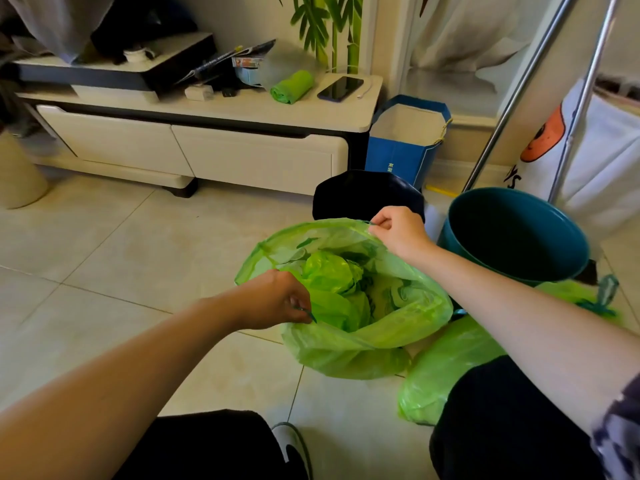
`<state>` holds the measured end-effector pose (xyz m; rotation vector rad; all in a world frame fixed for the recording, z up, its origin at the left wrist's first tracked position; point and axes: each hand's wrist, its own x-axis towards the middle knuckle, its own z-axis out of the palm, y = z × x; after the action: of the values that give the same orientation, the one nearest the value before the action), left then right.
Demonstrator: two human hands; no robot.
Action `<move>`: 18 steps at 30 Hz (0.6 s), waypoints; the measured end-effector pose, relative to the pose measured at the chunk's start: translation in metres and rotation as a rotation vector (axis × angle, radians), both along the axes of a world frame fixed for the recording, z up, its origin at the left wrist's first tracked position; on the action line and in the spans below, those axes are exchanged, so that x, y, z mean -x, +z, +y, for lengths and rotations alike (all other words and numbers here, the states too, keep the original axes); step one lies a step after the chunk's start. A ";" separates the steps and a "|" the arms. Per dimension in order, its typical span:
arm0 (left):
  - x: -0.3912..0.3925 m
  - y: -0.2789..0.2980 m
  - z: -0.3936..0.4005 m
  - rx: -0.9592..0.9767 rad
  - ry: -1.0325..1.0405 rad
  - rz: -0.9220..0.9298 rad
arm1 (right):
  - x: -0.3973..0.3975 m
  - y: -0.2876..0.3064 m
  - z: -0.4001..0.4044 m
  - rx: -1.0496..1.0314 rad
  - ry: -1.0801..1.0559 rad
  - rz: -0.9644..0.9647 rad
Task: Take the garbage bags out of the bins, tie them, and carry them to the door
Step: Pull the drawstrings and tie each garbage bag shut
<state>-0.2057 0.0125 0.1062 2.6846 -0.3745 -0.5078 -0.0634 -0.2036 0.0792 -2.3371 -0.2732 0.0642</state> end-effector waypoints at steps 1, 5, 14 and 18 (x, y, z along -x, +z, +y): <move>-0.001 0.003 0.000 0.031 0.019 0.003 | 0.002 0.003 -0.001 -0.018 0.005 -0.022; -0.003 0.015 0.002 0.210 0.099 0.000 | 0.013 0.018 -0.003 -0.080 0.030 -0.093; 0.001 0.051 0.020 0.427 0.297 -0.120 | 0.040 0.079 0.008 -0.323 0.018 -0.098; 0.003 0.070 0.021 0.616 0.479 -0.243 | 0.052 0.116 0.017 -0.406 0.031 -0.083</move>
<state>-0.2091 0.0335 0.1759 2.1204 0.0571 0.0767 -0.1150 -0.1869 0.1947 -1.9344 -0.3307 -0.0683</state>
